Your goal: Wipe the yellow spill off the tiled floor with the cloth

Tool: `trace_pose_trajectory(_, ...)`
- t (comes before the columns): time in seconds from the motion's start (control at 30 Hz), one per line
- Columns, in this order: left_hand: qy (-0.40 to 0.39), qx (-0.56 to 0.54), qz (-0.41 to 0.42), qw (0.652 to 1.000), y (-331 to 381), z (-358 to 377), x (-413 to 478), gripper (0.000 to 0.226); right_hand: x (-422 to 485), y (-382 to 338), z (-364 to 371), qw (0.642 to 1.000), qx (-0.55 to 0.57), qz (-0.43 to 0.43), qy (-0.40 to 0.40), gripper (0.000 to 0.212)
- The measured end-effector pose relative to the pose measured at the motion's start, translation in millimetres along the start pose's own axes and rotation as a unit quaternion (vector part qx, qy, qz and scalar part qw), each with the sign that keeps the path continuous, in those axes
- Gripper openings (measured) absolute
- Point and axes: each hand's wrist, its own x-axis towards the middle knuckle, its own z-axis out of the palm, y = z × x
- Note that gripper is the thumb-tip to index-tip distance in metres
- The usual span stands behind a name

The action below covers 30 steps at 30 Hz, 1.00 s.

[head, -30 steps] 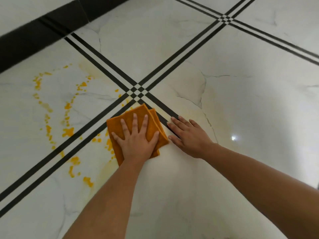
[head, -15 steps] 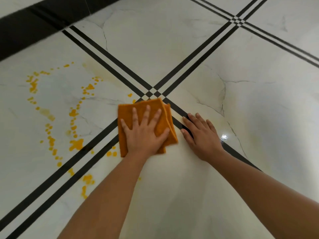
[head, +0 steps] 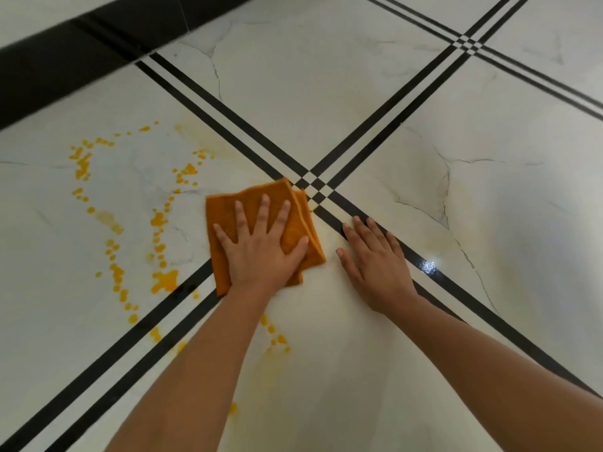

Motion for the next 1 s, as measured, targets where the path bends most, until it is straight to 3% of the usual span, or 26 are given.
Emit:
trace_pose_trajectory(0.07,-0.006,0.021,0.042,0.999,-1,0,1,0.075,5,-4,-2,1.0,0.001,-0.008,0.003,0.057)
trace_pose_trajectory(0.23,-0.011,-0.027,-0.042,0.999,5,-6,26,0.076,19,-17,-6,1.0,0.013,-0.021,-0.009,0.056)
trace_pose_trajectory(0.37,0.004,0.012,0.028,1.0,1,0,3,0.075,16,-16,-7,0.999,0.027,-0.013,-0.014,0.057)
trace_pose_trajectory(0.5,-0.011,-0.031,-0.045,0.998,-3,-5,11,0.074,1,-17,-1,0.999,0.001,-0.031,-0.029,0.058)
trace_pose_trajectory(0.63,-0.003,0.022,0.047,0.999,-22,0,-29,0.071,-24,-21,5,0.997,-0.011,-0.063,-0.045,0.059)
trace_pose_trajectory(0.8,-0.019,-0.025,-0.059,0.998,-30,-6,-50,0.071,-59,-21,14,0.994,-0.014,-0.075,-0.075,0.058)
trace_pose_trajectory(0.93,0.0,0.029,0.055,0.998,-15,10,-131,0.072,-81,-12,19,0.995,-0.015,-0.069,-0.067,0.066)
trace_pose_trajectory(1.0,-0.029,0.011,-0.017,0.999,-29,3,-113,0.073,-89,-11,23,0.995,-0.027,-0.064,-0.069,0.062)
